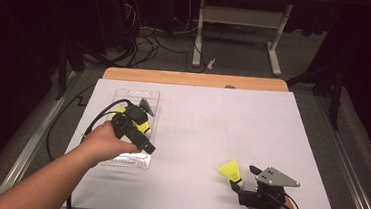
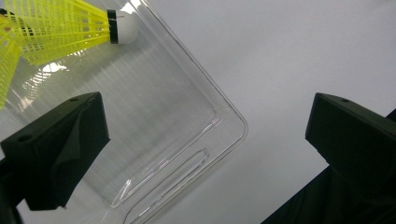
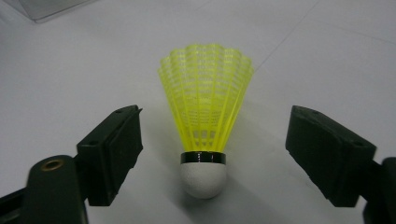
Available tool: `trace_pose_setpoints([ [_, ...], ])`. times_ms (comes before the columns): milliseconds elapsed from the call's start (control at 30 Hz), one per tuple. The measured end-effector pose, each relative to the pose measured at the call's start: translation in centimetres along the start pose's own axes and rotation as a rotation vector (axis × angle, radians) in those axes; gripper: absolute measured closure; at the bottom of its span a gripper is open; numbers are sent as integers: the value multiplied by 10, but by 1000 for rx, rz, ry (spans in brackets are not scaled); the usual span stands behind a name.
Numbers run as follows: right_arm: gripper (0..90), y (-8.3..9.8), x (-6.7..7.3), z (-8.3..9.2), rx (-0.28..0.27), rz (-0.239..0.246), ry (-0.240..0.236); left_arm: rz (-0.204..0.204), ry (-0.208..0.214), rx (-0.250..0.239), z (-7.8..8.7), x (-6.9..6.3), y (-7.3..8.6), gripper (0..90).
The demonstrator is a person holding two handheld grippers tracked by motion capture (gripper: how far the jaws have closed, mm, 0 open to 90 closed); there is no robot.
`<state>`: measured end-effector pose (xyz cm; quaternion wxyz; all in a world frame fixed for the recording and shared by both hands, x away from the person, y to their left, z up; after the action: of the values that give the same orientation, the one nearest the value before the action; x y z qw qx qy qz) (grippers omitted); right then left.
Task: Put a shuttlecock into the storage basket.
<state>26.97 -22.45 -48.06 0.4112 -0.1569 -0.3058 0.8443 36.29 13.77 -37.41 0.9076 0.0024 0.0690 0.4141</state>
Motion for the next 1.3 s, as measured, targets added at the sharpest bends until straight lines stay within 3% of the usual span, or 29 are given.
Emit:
trace_pose_setpoints([
  [533,477,5,3,-11,67,6,-23,-2,5,21,-8,1,4,7],
  [800,527,6,6,-18,112,25,-4,-4,2,30,-11,1,5,7],
  [1000,624,7,5,-19,131,33,1,-15,4,34,-13,-2,6,7],
  [1300,657,3,11,-18,112,88,11,-36,1,32,-13,-8,8,7],
])
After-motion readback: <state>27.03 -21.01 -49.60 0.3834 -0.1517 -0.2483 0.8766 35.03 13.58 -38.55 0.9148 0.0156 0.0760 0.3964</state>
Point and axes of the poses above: each handheld gripper's, and its own axes: z roughly backward along the jaws, y roughly out of its underside, x roughly to its left, the point moved 3 cm from there along -z, roughly forward along the jaws, and after that the axes turned 15 degrees about x, right-handed, at the moved point
